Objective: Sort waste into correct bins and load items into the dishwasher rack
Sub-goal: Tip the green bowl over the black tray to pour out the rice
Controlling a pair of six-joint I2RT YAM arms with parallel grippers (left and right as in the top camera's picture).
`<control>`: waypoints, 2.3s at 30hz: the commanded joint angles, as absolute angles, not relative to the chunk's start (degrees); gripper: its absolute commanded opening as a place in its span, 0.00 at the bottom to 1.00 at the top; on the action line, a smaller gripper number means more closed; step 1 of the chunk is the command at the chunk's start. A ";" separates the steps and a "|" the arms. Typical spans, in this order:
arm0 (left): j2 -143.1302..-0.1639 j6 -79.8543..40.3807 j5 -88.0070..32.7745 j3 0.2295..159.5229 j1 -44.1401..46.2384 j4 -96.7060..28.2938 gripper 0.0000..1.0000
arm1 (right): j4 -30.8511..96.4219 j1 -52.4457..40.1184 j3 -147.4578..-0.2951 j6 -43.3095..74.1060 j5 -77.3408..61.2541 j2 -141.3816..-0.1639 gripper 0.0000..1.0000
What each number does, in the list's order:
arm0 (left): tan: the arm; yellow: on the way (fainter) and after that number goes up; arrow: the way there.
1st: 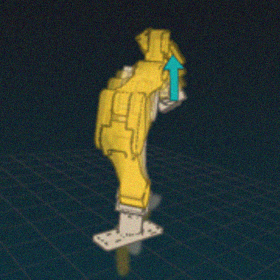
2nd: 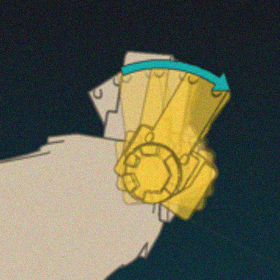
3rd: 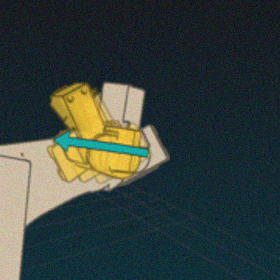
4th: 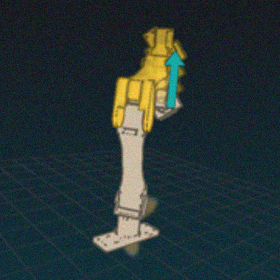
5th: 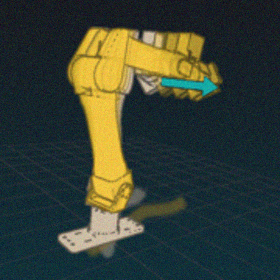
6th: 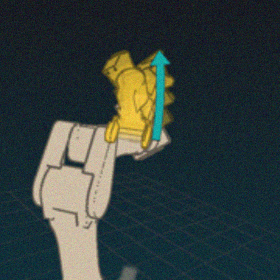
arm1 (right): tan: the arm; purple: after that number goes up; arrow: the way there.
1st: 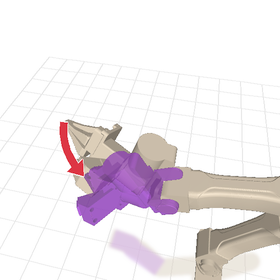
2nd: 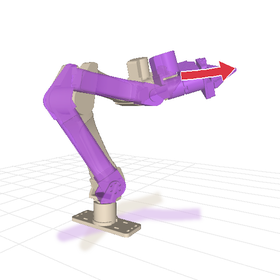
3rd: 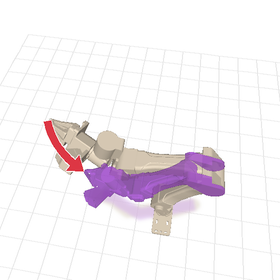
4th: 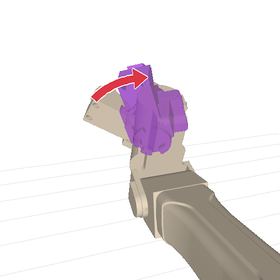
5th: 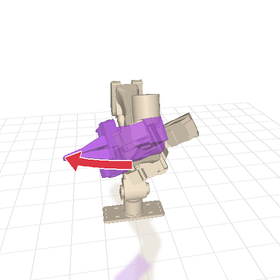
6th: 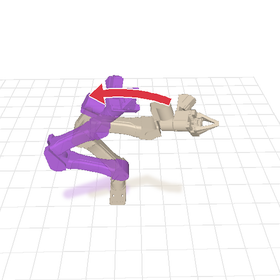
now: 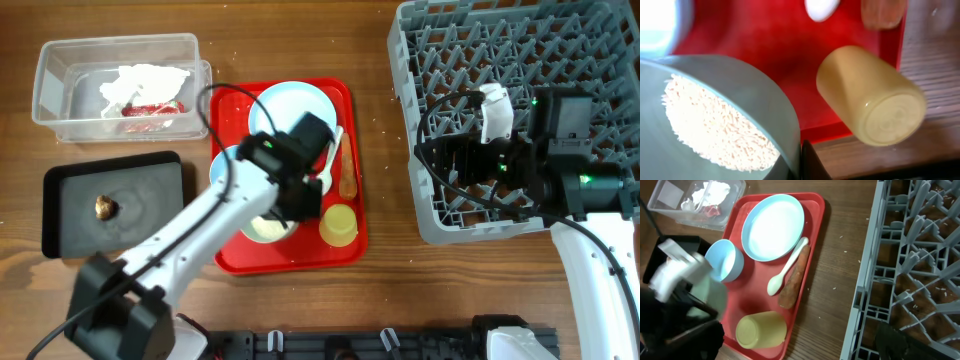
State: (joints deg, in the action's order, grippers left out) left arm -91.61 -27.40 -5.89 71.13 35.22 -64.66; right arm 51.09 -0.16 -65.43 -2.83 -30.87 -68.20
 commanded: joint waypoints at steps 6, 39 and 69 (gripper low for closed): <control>-78.54 -26.85 -15.07 73.03 11.86 -67.35 0.04 | 50.78 -0.14 -66.67 -3.01 -30.44 -68.47 1.00; -103.48 16.32 -82.65 60.60 -53.17 -60.58 0.04 | 51.59 -0.14 -66.67 -2.76 -30.46 -68.47 1.00; -99.39 9.82 -90.19 61.08 -53.15 -62.43 0.04 | 52.45 -0.14 -66.67 -2.76 -30.44 -68.47 1.00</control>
